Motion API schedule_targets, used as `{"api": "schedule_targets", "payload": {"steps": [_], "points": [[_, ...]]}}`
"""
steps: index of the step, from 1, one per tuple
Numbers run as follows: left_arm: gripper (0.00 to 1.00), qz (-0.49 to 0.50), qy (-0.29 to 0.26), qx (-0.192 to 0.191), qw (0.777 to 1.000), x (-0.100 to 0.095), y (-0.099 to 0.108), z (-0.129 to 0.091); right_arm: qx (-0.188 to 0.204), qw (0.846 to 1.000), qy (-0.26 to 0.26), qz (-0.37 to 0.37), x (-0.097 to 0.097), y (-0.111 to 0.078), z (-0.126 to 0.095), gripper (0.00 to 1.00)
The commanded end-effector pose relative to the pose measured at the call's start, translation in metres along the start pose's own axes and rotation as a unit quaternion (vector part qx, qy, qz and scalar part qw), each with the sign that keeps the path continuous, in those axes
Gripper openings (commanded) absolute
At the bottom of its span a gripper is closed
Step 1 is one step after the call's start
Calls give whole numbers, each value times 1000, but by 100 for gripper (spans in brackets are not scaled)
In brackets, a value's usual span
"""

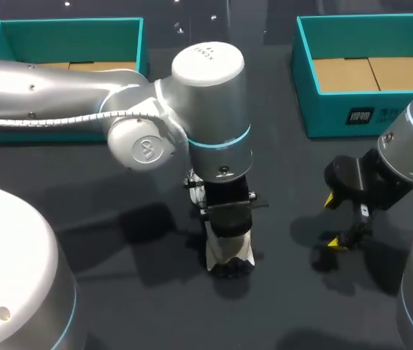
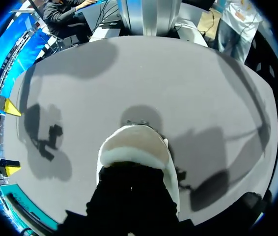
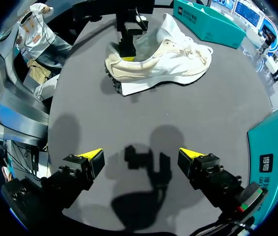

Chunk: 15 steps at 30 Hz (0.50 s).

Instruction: Take the shoe out of the shoebox, open the shoe tongue, remove and reinsert the insole, then place the shoe into the shoebox

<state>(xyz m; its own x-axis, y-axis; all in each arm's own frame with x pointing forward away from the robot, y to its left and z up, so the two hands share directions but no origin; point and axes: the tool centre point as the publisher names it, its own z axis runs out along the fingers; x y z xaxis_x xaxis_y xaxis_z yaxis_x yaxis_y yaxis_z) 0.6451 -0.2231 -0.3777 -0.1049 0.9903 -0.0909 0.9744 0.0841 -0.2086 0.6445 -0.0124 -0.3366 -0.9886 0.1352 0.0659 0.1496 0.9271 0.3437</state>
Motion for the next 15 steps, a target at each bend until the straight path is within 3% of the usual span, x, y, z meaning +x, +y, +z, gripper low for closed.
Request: {"api": "schedule_targets", "payload": {"steps": [1,8,15], "points": [[0,-7,32,11,999,-15,13,29,-1,1000,-1,0,2,-1,0,100],[0,-24,39,-7,999,-6,31,38,-1,1000,-1,0,2,-1,0,100],[0,-38,16,-37,998,2,36,11,-1,1000,-1,0,2,-1,0,100]]}}
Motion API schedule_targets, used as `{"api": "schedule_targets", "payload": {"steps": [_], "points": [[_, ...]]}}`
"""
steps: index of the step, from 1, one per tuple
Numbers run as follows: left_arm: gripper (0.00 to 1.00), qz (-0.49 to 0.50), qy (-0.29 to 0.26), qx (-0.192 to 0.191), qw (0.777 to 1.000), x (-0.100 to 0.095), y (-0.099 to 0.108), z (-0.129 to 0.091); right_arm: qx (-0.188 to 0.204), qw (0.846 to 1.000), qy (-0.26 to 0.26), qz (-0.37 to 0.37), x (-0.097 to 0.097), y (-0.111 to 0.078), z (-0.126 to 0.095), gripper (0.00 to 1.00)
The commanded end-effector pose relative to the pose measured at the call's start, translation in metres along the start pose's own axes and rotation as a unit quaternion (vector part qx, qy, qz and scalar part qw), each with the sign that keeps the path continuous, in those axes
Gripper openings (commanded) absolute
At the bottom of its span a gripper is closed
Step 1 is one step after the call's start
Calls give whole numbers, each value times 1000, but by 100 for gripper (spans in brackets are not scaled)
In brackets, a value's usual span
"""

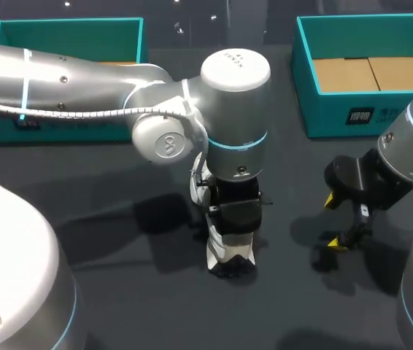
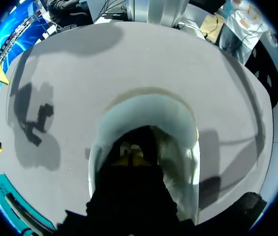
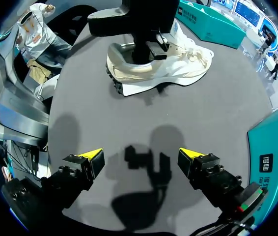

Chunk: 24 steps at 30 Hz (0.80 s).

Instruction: Take the shoe out of the shoebox, open the shoe tongue, remove and reinsert the insole, then place the shoe into the shoebox

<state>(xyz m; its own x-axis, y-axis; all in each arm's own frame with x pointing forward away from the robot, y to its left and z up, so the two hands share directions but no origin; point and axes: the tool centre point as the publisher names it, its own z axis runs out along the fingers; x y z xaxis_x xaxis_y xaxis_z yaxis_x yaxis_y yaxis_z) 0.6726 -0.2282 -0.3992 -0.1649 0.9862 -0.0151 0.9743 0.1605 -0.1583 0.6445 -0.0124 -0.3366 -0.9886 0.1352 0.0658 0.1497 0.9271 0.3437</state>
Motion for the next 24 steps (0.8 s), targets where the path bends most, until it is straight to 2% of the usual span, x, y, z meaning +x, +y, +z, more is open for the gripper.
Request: {"api": "schedule_targets", "payload": {"steps": [1,7,14,21,24], "points": [[0,-2,-19,-10,1000,8,6,-7,-1,1000,-1,0,2,-1,0,100],[0,1,-40,-19,999,13,1,-36,-1,1000,-1,0,2,-1,0,100],[0,-4,-54,-48,997,5,4,-62,-1,1000,-1,0,2,-1,0,100],[0,-11,-40,-83,996,-4,12,-64,-1,1000,-1,0,2,-1,0,100],[0,-10,-33,-83,996,-2,9,-60,-1,1000,-1,0,2,-1,0,100]]}}
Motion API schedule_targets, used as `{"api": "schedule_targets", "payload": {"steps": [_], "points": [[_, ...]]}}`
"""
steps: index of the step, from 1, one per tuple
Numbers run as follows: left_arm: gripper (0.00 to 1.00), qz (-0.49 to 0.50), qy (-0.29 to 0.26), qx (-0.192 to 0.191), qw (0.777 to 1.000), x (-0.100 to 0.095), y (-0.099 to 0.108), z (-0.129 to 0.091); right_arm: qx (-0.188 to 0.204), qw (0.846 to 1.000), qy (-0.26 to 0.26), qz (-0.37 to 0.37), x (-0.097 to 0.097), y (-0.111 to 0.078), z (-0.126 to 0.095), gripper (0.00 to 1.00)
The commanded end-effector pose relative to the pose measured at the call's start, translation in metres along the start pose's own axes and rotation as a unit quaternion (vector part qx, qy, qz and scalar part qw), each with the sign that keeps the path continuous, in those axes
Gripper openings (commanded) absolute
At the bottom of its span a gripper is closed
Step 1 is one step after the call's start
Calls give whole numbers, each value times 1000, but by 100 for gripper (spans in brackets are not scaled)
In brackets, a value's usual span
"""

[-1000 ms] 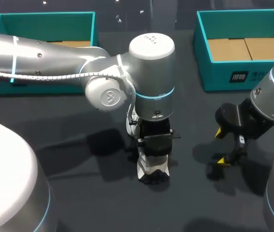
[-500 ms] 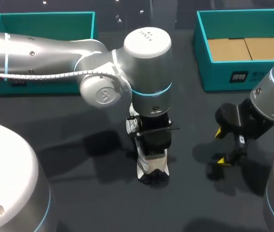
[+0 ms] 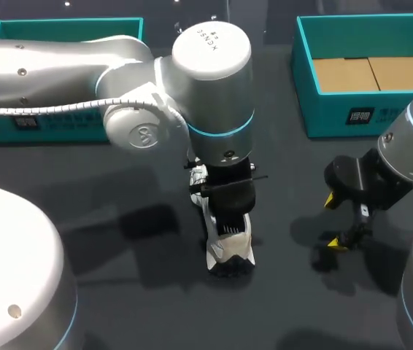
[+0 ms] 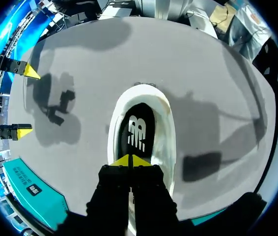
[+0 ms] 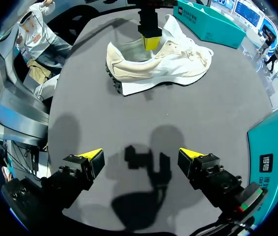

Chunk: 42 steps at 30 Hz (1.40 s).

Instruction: Take the shoe out of the shoebox, open the shoe tongue, remove and reinsert the insole, then place the shoe into the shoebox

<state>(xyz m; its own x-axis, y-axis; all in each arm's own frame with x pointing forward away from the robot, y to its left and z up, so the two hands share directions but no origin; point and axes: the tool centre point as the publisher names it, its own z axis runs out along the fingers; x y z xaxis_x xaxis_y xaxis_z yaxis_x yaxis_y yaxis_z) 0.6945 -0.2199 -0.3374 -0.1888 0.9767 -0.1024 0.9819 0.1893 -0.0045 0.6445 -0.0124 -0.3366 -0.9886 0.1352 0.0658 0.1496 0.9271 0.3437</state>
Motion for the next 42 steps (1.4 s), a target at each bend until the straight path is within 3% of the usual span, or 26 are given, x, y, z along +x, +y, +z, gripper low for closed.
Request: {"api": "schedule_targets", "payload": {"steps": [1,9,11,16,24,25,31,42], "points": [[0,0,13,-6,1000,-5,-5,6,-1,1000,-1,0,2,-1,0,100],[12,-3,22,-16,1000,4,-7,13,-1,1000,-1,0,2,-1,0,100],[24,-5,27,-21,999,5,-5,16,-1,1000,-1,0,2,-1,0,100],[42,-8,35,-20,999,7,2,19,-1,1000,-1,0,2,-1,0,100],[51,-10,41,-20,999,6,8,21,-1,1000,-1,0,2,-1,0,100],[68,-10,43,-20,999,7,10,22,-1,1000,-1,0,2,-1,0,100],[100,-6,45,-12,999,9,13,21,-1,1000,-1,0,2,-1,0,100],[100,-13,24,8,1000,5,24,10,-1,1000,-1,0,2,-1,0,100]]}}
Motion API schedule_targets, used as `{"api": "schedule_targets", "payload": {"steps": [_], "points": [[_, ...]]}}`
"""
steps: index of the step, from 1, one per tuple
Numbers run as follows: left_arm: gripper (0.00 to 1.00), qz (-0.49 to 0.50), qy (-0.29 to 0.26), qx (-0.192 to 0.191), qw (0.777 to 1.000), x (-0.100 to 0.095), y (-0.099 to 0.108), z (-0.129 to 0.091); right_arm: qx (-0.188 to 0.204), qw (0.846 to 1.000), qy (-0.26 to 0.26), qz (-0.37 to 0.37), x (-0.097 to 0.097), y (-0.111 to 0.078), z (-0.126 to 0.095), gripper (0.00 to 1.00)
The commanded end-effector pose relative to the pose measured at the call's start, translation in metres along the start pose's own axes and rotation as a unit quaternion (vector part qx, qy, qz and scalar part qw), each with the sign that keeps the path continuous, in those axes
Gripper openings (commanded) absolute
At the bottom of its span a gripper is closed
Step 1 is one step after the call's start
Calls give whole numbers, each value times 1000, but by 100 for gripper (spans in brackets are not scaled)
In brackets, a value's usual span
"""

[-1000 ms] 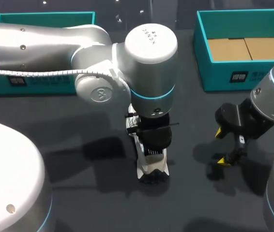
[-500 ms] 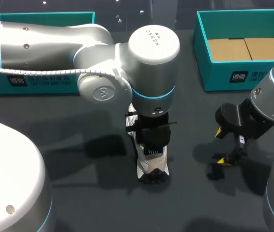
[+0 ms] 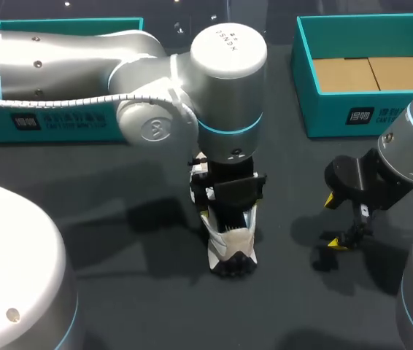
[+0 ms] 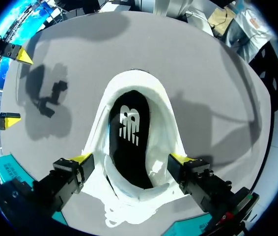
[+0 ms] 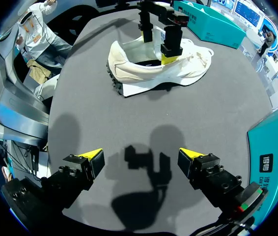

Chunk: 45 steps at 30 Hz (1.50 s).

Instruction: Take the shoe out of the shoebox, open the shoe tongue, remove and reinsert the insole, then place the shoe into the shoebox

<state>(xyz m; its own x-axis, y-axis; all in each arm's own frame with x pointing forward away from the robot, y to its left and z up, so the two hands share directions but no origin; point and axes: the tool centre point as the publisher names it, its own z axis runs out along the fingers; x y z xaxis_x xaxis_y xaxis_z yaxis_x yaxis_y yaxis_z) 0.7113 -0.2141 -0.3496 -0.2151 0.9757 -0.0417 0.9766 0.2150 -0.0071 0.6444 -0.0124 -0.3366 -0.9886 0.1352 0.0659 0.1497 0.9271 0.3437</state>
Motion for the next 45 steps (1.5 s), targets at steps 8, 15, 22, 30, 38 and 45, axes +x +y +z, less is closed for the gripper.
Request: {"api": "schedule_targets", "payload": {"steps": [8,15,22,30,38,45], "points": [[100,-3,-8,11,1000,-1,13,-6,-1,1000,-1,0,2,-1,0,100],[93,-15,-10,17,1000,3,20,-10,-1,1000,-1,0,2,-1,0,100],[63,-31,-16,17,999,6,32,-19,-1,1000,-1,0,2,-1,0,100],[60,-36,-18,10,999,9,48,-34,-1,1000,-1,0,2,-1,0,100],[57,-41,-23,10,999,10,57,-47,-1,1000,-1,0,2,-1,0,100],[42,-36,-39,45,998,6,59,-58,-1,1000,-1,0,2,-1,0,100]]}}
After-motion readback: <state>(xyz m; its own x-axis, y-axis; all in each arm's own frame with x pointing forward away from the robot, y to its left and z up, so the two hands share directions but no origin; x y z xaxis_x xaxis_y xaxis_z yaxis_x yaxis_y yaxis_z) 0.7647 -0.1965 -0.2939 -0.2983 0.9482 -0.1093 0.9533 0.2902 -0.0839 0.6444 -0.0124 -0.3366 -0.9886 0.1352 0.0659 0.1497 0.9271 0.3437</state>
